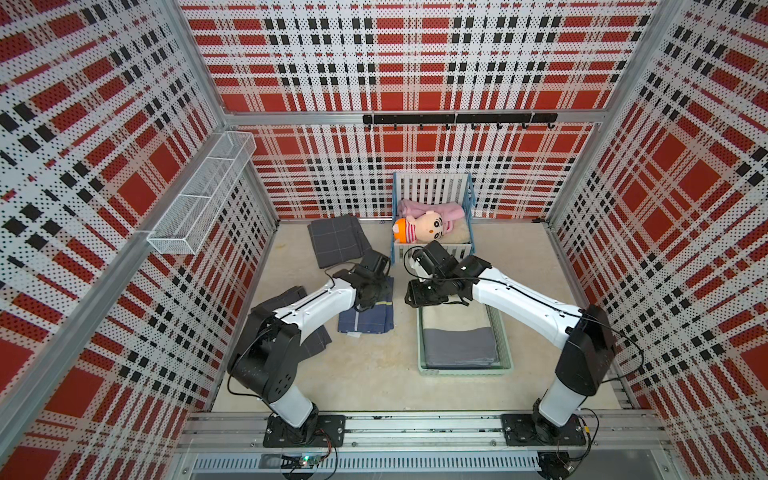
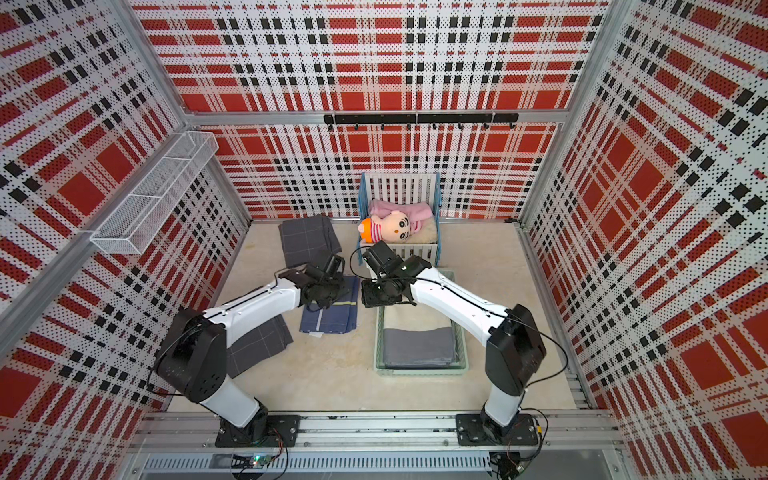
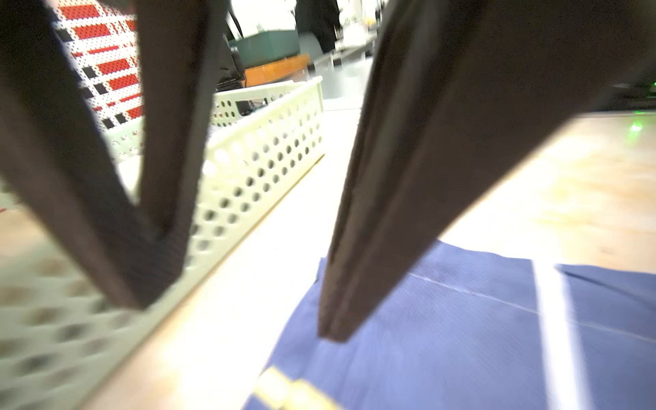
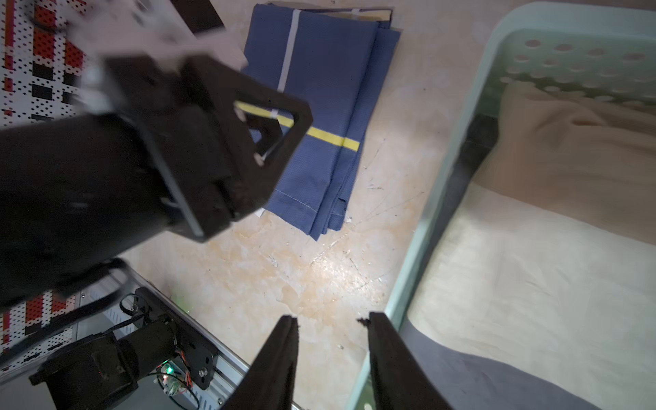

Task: Put the folded pillowcase in the basket
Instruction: Move the pillowcase to the center of the board, then pick up the pillowcase at the center of the board.

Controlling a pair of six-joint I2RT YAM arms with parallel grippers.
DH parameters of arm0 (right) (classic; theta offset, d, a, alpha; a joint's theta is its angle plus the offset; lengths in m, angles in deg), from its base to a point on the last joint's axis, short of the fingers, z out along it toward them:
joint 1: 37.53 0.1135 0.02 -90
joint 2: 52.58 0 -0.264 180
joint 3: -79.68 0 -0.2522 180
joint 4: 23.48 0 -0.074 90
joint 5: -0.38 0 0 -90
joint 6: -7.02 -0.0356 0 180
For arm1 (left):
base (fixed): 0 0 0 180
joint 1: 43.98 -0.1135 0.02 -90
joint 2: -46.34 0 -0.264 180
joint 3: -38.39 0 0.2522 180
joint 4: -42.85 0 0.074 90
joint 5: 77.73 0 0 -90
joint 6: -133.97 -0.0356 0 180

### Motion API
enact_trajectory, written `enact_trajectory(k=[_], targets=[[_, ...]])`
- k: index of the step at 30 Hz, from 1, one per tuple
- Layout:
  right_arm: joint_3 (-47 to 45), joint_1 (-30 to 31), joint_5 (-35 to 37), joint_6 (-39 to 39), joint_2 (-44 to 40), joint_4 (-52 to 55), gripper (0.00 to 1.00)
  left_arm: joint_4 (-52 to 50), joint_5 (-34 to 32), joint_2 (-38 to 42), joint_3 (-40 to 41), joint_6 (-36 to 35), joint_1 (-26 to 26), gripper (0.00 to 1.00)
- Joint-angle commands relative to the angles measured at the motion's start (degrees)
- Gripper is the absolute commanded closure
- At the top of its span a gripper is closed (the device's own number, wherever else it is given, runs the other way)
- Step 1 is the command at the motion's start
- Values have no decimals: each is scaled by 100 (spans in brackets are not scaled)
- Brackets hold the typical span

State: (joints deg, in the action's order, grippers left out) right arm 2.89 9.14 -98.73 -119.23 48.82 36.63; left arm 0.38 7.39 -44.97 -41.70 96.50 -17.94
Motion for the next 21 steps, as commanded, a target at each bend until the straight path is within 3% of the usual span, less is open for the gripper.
enact_trajectory(k=[1,5,9,14,21], targets=[[348,177,38,-245,423,-37,58,-187,32,121,-139,-552,-722,56],[974,345,90,-403,1062,41,49,-148,140,-269,-240,-1072,-1544,54],[1694,478,197,-678,1896,452,44,-147,33,-888,-583,-1479,-1933,53],[2111,544,389,-1157,2523,619,40,164,60,-1416,-763,-1700,-2124,51],[2155,557,436,-1540,2914,714,39,544,603,-1995,-855,-1789,-2213,50]])
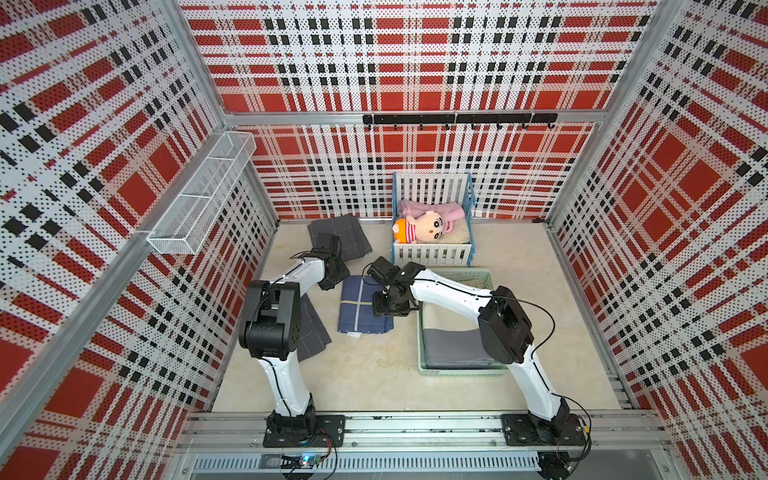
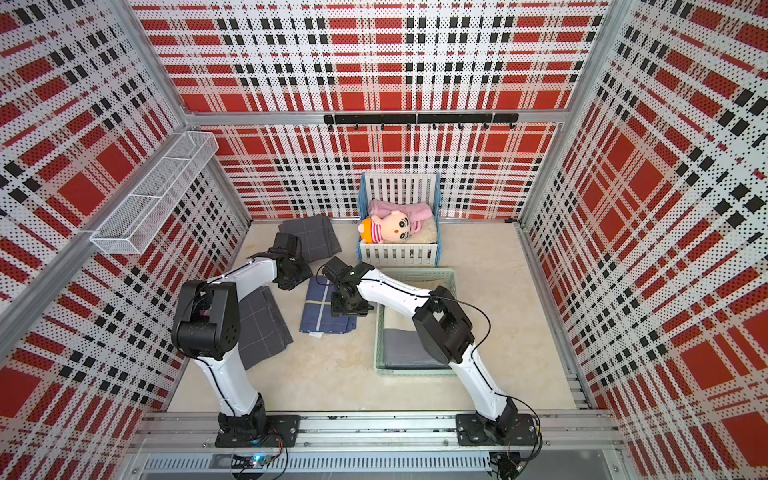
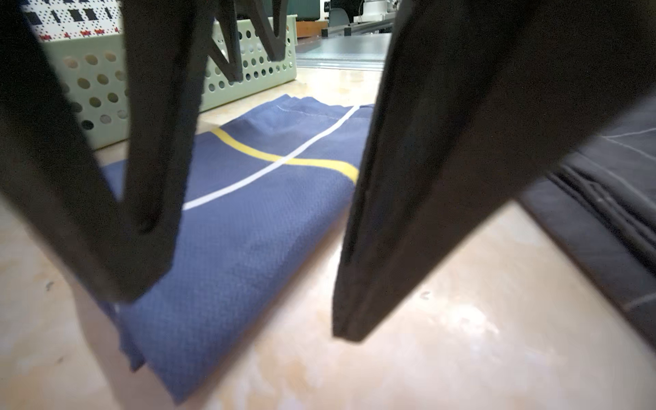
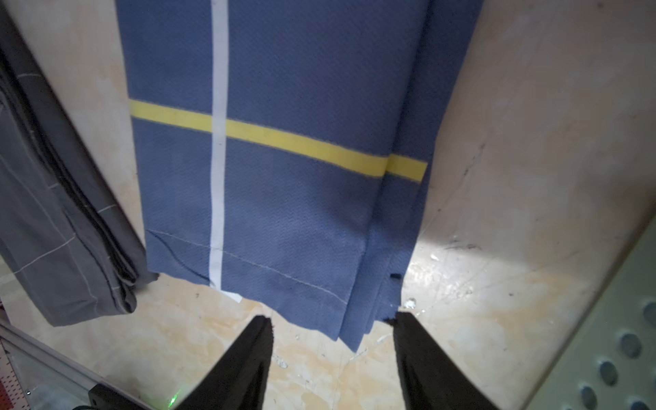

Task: Put the folded pillowcase in the basket
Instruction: Pick up the pillowcase at the center of the board.

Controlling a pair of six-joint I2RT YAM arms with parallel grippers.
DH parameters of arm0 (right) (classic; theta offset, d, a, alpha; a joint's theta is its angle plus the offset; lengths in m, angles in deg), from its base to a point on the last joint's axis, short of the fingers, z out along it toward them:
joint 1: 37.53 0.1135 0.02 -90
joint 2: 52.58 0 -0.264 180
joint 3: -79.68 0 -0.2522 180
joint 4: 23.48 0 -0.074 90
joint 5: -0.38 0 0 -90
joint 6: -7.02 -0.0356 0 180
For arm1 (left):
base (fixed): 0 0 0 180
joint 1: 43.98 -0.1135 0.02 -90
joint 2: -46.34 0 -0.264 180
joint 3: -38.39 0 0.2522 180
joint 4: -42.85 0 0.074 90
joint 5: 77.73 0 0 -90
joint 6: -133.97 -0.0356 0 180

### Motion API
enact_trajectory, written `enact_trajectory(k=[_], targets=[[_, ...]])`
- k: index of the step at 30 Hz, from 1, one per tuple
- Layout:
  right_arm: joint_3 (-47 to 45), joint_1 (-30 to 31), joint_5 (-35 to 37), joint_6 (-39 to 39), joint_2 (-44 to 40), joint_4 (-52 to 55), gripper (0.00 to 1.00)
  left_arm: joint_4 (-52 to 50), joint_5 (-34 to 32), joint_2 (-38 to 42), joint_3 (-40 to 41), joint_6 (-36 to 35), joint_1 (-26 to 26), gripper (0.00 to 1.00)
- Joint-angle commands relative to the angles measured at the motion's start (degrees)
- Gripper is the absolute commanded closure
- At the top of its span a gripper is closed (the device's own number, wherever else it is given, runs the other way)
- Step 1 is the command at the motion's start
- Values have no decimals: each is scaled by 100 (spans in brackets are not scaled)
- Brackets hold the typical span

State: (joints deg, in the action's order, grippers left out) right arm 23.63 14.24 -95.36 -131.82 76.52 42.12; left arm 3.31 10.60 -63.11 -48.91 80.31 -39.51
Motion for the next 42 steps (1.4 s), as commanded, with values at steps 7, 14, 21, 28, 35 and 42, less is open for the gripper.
enact_trajectory(k=[7,14,21,28,35,42], targets=[[-622,83,-3,-686,72,-191,39,416,768,-418,144,-130,-78,55],[-686,217,-196,-819,392,-422,43,530,844,-529,454,-255,-25,77],[-662,203,-74,-780,397,-560,74,541,844,-448,515,-237,120,100],[-806,97,79,-412,176,-477,98,539,692,-112,718,-85,452,100],[-955,36,501,-223,-430,-375,100,553,442,752,1029,140,574,100],[-1001,18,788,-62,-1078,-175,100,535,514,1477,949,340,768,100]])
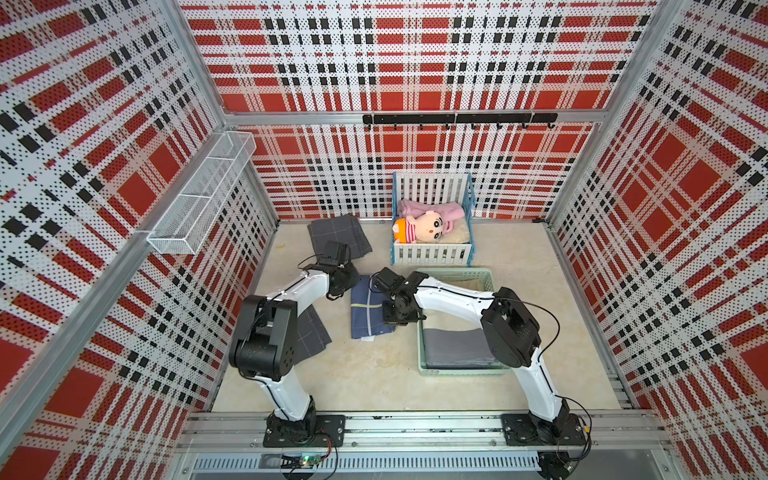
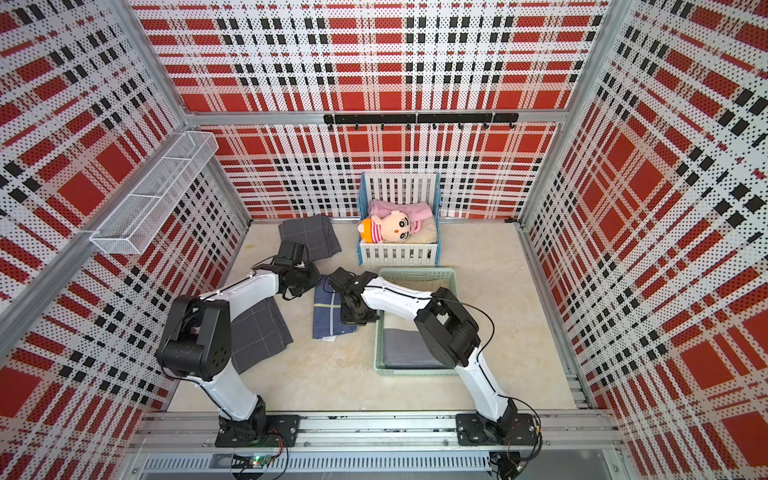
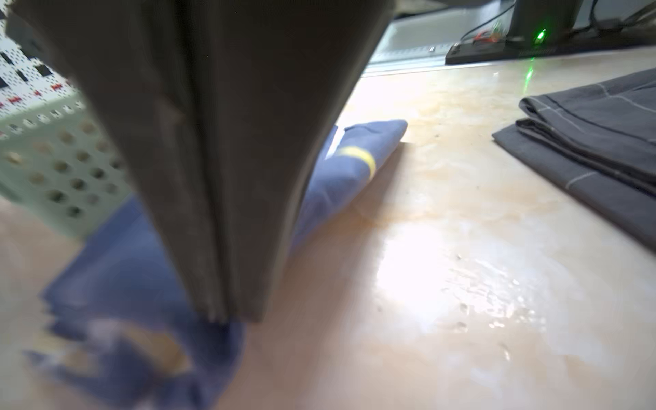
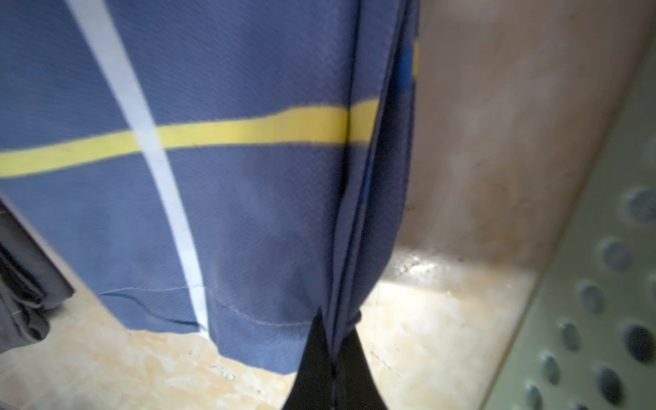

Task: Put the folded pillowcase in the basket
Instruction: Pick up the pillowcase at the center of the board, then place the pillowcase in the basket.

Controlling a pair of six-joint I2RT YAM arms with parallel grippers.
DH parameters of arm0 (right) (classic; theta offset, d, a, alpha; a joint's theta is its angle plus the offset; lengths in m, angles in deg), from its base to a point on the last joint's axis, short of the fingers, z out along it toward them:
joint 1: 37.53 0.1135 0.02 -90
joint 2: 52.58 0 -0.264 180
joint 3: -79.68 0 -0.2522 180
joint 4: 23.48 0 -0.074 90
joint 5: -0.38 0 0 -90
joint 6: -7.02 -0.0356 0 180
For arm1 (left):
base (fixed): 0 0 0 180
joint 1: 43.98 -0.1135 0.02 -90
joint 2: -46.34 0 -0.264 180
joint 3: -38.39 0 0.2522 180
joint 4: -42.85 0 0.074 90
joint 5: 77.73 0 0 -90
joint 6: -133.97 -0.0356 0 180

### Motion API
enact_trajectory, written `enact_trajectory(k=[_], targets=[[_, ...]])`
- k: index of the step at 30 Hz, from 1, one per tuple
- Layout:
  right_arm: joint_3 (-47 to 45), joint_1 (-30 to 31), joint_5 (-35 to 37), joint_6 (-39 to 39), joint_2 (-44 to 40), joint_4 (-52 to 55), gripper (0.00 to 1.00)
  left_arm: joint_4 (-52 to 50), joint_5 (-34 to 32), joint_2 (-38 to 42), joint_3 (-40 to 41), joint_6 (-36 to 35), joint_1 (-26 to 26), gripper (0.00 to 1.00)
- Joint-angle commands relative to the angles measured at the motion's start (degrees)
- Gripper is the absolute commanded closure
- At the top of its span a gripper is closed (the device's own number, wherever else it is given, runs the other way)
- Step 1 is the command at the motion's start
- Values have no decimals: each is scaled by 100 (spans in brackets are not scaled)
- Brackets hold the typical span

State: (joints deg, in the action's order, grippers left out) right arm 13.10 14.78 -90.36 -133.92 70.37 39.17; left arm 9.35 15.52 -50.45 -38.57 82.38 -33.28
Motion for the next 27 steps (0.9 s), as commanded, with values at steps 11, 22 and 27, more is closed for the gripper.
enact_trajectory(k=[11,22,27], targets=[[23,-57,430,209,-1228,384,100,-298,-43,762,-351,360,729,100],[-15,-104,452,102,-2248,755,100,-585,-132,966,-1246,717,1705,100],[-464,-166,460,-106,-2850,953,100,-583,-105,721,-1603,809,2247,100]])
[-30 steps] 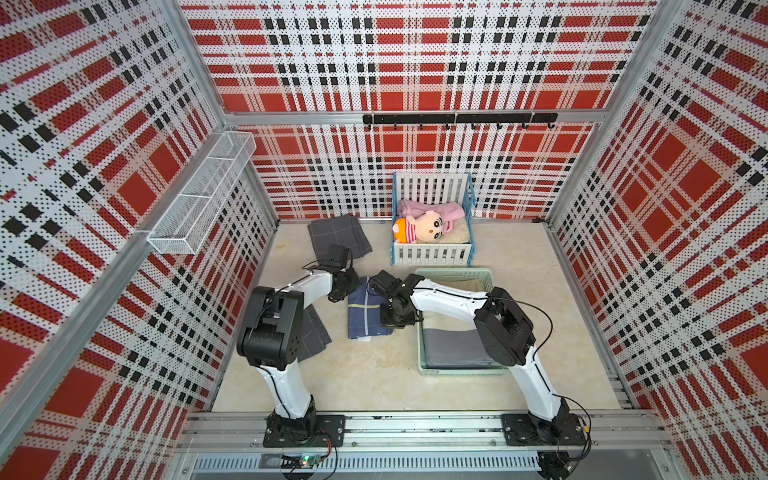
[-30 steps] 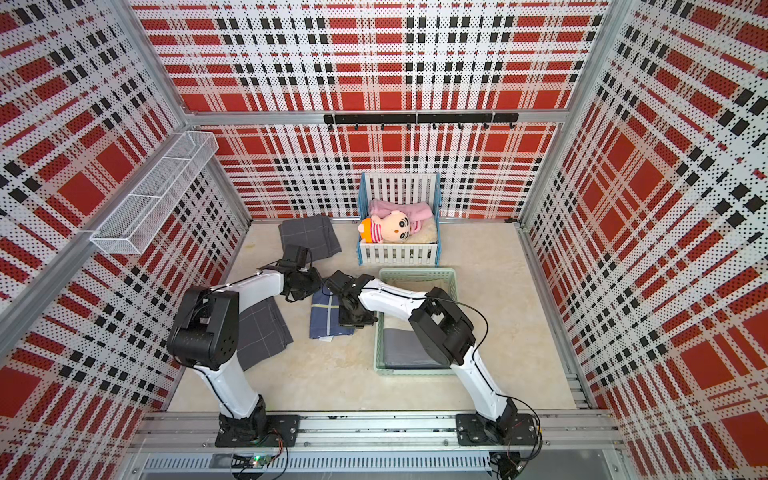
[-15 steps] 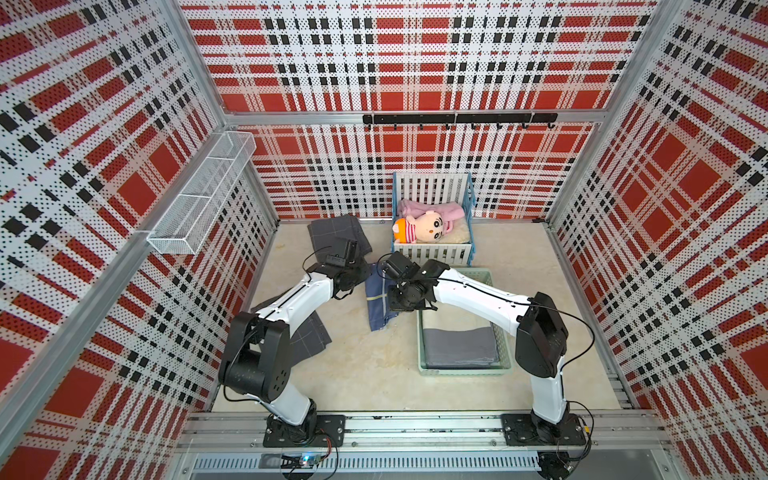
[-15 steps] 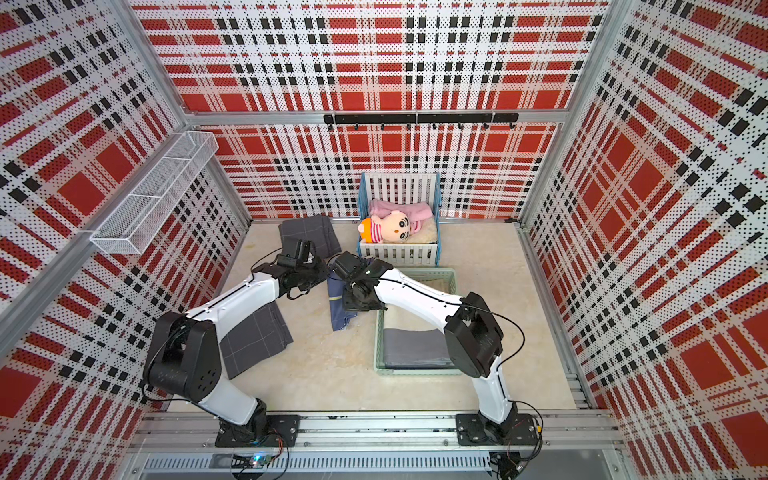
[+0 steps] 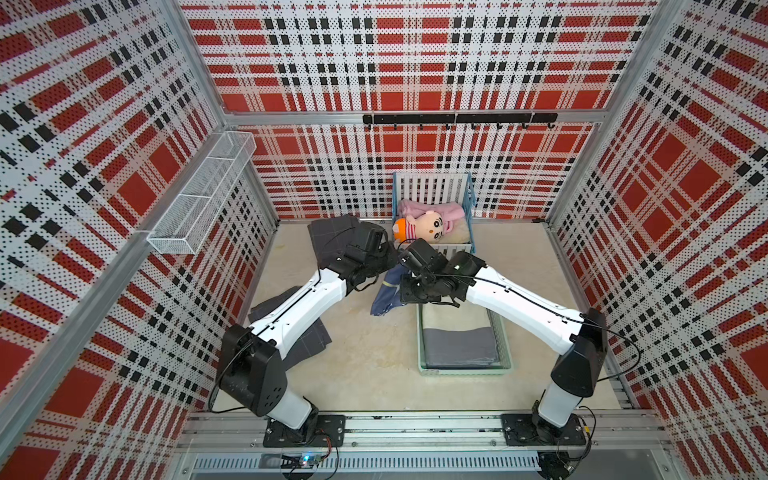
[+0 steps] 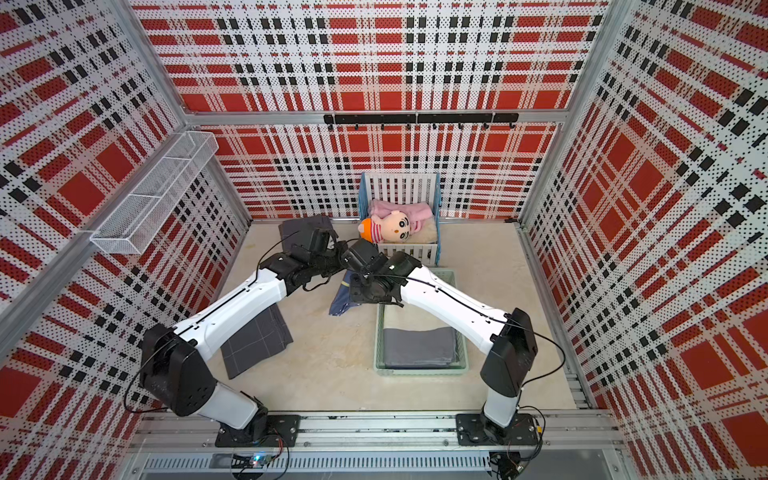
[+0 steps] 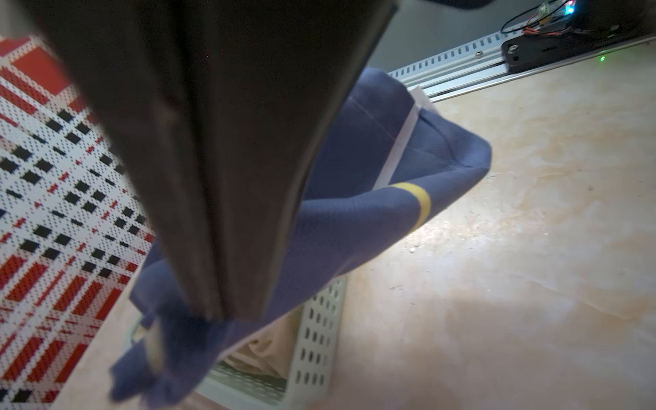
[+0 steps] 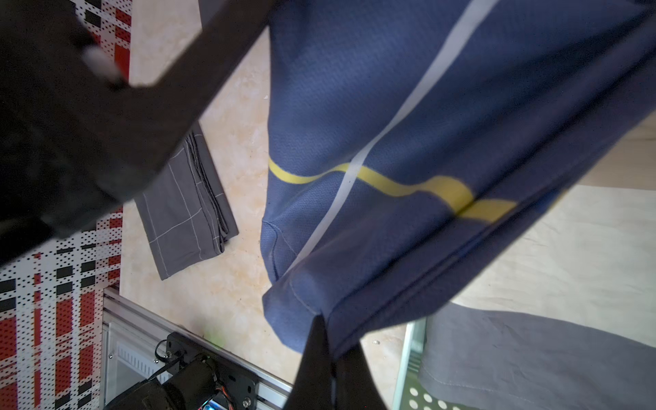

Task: Put the folded pillowcase in the basket
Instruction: Place the pillowcase in the basket.

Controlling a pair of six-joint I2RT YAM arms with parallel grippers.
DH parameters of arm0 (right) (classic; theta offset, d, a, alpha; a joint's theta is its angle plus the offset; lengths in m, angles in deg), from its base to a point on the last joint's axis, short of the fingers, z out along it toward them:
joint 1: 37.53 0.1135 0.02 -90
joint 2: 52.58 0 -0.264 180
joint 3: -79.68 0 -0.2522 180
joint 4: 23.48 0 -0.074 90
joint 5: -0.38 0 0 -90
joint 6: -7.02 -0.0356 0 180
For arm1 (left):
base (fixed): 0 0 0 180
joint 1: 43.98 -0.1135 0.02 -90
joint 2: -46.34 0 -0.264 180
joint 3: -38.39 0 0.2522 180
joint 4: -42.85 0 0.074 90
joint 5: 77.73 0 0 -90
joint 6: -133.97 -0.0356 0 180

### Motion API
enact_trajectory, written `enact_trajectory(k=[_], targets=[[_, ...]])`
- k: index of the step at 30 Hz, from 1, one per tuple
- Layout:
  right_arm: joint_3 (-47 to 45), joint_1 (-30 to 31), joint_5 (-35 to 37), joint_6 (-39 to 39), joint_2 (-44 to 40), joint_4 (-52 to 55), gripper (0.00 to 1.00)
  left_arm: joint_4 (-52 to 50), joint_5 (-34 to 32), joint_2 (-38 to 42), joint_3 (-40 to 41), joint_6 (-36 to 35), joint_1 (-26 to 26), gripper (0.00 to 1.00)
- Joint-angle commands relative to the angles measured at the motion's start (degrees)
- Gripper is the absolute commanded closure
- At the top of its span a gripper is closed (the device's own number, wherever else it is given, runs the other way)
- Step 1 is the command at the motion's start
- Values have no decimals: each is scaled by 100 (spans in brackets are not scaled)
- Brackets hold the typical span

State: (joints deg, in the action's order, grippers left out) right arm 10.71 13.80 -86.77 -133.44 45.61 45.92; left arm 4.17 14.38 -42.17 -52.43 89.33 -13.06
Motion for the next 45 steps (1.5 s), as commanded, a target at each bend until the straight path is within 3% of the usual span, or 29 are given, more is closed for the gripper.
enact_trajectory(k=[1,12,21,31,36,43,45], targets=[[-396,-91,109,-190,-542,270,100,-65,17,-187,-276,134,311,100],[-2768,-1076,-257,-309,-2232,35,100,-64,205,-1349,-1050,192,878,100],[-3885,-1571,-591,-8,-2693,48,100,-99,372,-1651,-973,298,969,100],[-4330,-2031,-962,237,-3049,96,100,-275,343,-1433,-574,377,1056,100],[-4409,-2094,-1200,394,-2670,-203,100,-272,424,-1651,-494,368,1125,100],[-4550,-2413,-881,660,-2198,-321,100,-293,232,-1861,-373,409,1079,100],[-4527,-2460,-795,702,-2142,-302,86,-308,300,-1962,-410,387,1057,100]])
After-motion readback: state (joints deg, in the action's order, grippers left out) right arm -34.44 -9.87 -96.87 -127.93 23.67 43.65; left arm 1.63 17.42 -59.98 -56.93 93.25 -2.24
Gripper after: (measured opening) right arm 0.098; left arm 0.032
